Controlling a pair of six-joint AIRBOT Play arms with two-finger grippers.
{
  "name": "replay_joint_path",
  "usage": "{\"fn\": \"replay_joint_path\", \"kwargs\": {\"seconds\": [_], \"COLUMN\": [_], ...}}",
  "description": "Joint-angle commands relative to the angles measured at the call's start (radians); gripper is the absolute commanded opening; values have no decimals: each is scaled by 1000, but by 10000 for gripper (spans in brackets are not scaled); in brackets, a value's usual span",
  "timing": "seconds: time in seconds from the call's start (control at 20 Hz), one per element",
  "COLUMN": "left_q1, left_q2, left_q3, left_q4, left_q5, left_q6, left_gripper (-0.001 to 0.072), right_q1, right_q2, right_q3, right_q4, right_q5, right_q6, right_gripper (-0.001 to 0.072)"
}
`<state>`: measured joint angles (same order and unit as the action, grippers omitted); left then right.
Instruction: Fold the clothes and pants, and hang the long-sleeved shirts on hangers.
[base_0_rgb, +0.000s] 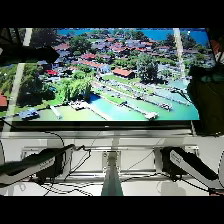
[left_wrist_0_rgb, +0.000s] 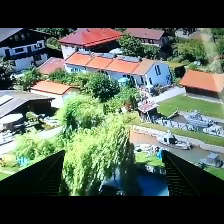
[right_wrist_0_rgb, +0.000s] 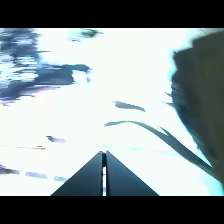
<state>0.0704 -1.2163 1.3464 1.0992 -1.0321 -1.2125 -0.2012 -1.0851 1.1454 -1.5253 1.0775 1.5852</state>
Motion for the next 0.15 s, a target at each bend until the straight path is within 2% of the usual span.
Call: {"fn": "replay_joint_path", "kwargs": {"seconds": [0.0, 0.1], "left_q1": [1, 1], "left_q2": [0, 0], "left_q3": [1, 1], "left_q4": [0, 0], "left_q5": [0, 0], "left_q6": [0, 0], "left_gripper": [694, 694], "right_q1": [169, 188], "right_q2": [0, 0], "right_q3": [0, 0], "right_q4": [-17, -14], "right_q5": [-46, -43], "right_q6": [10, 10], "right_gripper": [35, 35]}}
